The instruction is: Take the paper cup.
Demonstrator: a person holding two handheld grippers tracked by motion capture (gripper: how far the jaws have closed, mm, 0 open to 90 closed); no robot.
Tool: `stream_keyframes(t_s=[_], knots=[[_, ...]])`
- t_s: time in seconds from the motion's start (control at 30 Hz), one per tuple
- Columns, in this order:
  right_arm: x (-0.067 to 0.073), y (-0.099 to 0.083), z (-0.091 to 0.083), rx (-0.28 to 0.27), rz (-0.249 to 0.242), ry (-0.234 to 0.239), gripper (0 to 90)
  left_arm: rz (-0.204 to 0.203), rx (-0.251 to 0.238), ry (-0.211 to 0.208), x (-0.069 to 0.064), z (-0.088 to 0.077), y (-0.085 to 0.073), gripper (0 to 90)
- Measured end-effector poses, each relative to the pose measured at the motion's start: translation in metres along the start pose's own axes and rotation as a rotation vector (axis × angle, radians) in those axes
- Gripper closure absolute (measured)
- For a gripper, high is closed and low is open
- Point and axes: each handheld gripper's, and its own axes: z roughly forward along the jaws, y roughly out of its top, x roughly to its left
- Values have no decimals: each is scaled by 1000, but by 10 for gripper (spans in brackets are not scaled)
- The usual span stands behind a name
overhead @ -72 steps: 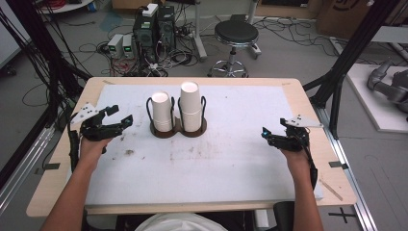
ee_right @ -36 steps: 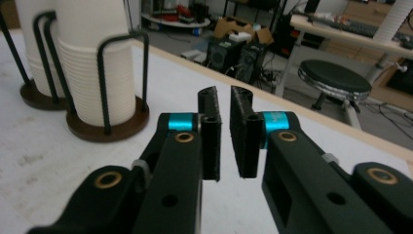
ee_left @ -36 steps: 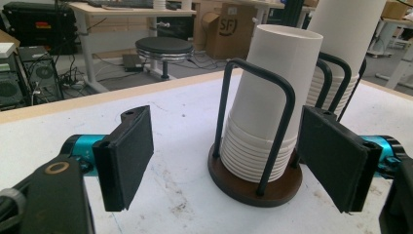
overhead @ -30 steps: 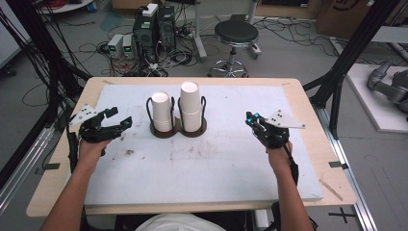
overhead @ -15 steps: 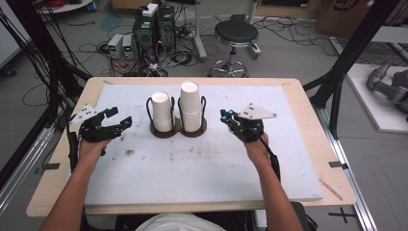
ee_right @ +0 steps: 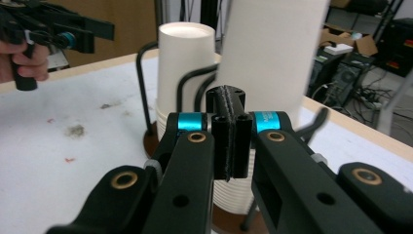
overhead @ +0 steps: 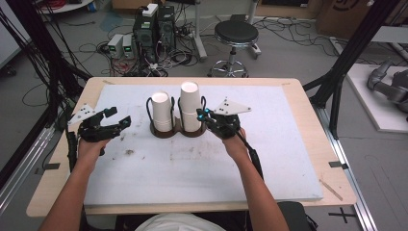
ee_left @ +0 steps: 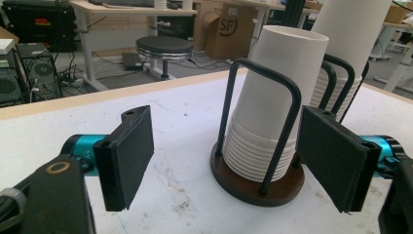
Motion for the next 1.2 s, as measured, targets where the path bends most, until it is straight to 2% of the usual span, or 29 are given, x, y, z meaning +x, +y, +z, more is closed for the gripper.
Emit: stream_keyframes(t_s=[0.37, 0.73, 0.87, 1.0, 1.2], knots=[[18, 1, 34, 8, 16, 61, 900, 1, -2, -1, 0, 0, 0, 218], [30, -2, 53, 17, 28, 102, 900, 0, -3, 3, 0, -1, 0, 219], [33, -6, 61, 14, 53, 116, 900, 0, 0, 3, 1, 0, 0, 219], [38, -11, 71, 24, 66, 119, 900, 2, 6, 2, 0, 1, 0, 220], [45, -21, 88, 58, 79, 100, 900, -1, 6, 5, 1, 0, 0, 220]])
